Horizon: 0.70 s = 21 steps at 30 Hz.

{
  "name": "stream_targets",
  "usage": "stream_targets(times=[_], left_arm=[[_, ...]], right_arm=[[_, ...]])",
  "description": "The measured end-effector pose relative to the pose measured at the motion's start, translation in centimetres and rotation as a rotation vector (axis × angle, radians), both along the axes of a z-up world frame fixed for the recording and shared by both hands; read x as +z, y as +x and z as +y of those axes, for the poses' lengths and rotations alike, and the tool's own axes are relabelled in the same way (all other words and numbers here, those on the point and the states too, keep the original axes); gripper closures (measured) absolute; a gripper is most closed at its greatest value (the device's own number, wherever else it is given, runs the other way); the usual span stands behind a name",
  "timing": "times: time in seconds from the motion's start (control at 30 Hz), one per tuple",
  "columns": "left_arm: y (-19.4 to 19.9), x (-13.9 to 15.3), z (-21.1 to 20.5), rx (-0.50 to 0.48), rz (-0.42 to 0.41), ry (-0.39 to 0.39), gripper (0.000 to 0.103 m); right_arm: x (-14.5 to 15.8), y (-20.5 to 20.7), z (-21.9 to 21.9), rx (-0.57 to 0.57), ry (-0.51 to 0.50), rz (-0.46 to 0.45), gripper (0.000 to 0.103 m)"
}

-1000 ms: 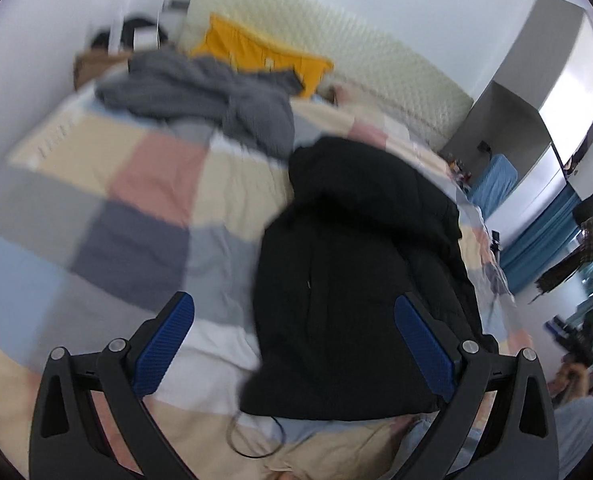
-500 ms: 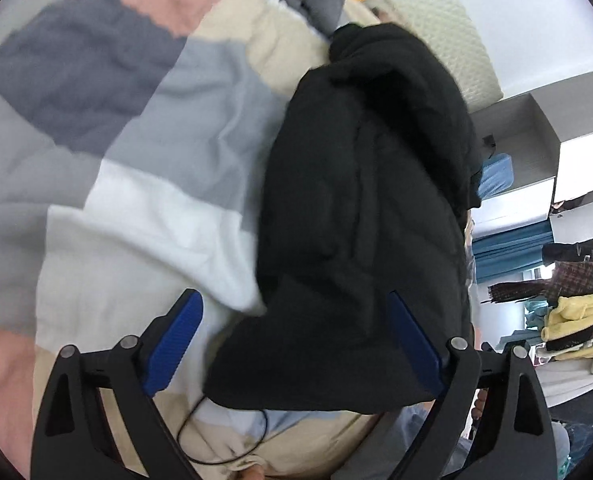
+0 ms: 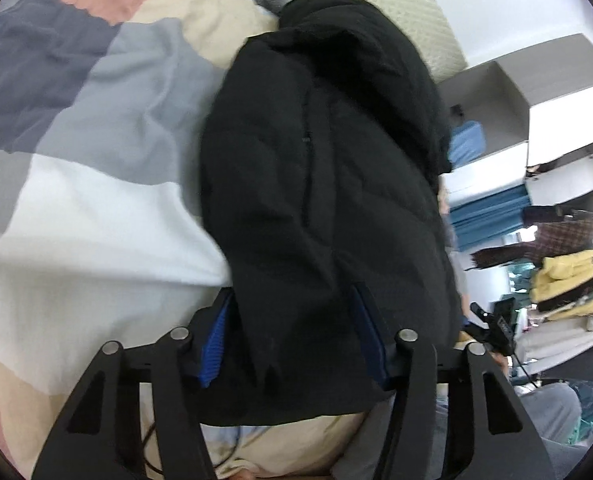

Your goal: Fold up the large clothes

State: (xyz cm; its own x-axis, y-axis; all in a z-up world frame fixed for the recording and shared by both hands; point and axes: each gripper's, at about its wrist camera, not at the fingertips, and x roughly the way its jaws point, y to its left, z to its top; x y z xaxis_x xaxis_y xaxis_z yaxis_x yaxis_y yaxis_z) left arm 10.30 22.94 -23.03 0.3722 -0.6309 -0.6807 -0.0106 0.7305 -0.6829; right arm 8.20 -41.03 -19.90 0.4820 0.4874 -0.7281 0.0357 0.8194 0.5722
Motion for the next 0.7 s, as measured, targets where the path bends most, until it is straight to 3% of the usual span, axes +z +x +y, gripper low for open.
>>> stream_targets(times=[0.1,0.2,0.27,0.4,0.5,0.6,0.67,0.7], left_arm=[[0.6,-0.9,0.0,0.01,0.03,0.043,0.047],[0.8,-1.9,-0.1,0.003,0.052,0.058,0.037],[1.3,-2.5,-0.7,0.0,0.065,0.035,0.029],[1.6,-1.8,-1.5,-0.027,0.024,-0.052,0.028],[1.5,-1.0,-1.7,-0.046,-0.019,-0.089,0.028],[2.1,-1.9,-1.7,-0.031,0.029,-0.075,0.036],[2.2,-2.0,-1.6,-0.021,0.047,-0.064,0.045],[2.0,-1.9,-1.3,-0.017,0.05,-0.066,0.049]], right_arm=[[-0.9,0.6,-0.9,-0.014,-0.05,0.009,0.031],[-2.2,1.2,-1.7,-0.02,0.037,0.038,0.027],[-2.1,1.5,-1.2,0.014,0.047,0.032,0.026],[-0.4,1.2,0.1,0.127,0.155,-0.053,0.026],[-0.1,1.5,1.1,0.18,0.096,-0.072,0.026],[-2.5,2.4,1.5,0.161,0.066,0.036,0.027],[-2.4,2.4,2.5,0.185,0.048,0.03,0.038],[-1.9,2.2,3.0,0.194,0.03,0.013,0.048]])
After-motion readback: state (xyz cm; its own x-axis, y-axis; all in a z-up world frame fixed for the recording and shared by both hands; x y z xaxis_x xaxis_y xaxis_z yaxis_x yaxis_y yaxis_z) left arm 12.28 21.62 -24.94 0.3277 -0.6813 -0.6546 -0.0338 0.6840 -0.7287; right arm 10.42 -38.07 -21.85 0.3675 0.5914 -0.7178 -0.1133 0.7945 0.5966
